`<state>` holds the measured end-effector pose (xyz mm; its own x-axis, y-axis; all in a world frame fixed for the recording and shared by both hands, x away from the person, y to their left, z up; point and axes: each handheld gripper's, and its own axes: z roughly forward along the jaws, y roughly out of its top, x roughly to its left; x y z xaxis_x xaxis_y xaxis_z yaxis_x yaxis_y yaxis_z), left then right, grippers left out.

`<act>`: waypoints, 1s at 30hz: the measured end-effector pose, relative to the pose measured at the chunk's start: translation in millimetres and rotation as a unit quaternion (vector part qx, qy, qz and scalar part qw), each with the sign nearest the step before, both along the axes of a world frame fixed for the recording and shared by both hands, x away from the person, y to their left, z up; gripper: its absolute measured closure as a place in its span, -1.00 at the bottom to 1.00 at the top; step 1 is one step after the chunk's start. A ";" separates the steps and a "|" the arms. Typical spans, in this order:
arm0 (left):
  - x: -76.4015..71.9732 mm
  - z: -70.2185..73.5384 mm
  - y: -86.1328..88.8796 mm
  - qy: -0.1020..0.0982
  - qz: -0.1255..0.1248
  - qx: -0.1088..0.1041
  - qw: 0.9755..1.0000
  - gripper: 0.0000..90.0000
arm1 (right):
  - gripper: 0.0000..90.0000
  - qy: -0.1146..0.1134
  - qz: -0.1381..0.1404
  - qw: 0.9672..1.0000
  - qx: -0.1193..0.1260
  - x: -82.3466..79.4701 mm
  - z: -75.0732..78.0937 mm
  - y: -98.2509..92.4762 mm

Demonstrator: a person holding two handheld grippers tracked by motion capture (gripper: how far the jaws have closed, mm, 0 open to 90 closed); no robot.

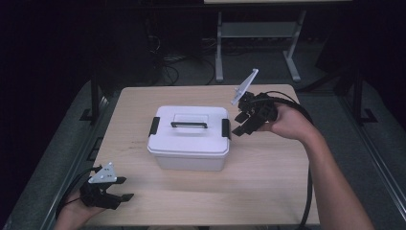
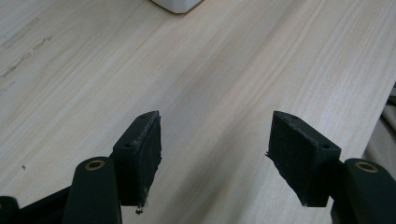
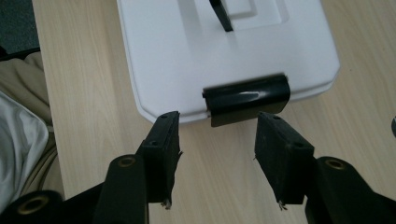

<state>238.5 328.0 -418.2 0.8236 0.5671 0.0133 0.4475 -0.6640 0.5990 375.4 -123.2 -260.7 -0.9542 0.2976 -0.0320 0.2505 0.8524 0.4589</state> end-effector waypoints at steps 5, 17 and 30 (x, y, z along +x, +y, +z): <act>0.1 0.3 -0.9 -0.001 -0.002 0.002 1.000 -0.23 | 0.07 0.008 -0.008 1.000 0.000 -1.7 -9.5 -7.6; 0.2 -0.5 -3.0 0.001 -0.005 0.007 1.000 -0.23 | 0.04 0.014 -0.025 1.000 0.005 -7.4 -24.4 -31.0; -0.3 -0.1 -2.7 0.000 -0.005 0.006 1.000 -0.23 | 0.01 0.026 -0.043 0.999 0.006 -12.2 -44.2 -49.0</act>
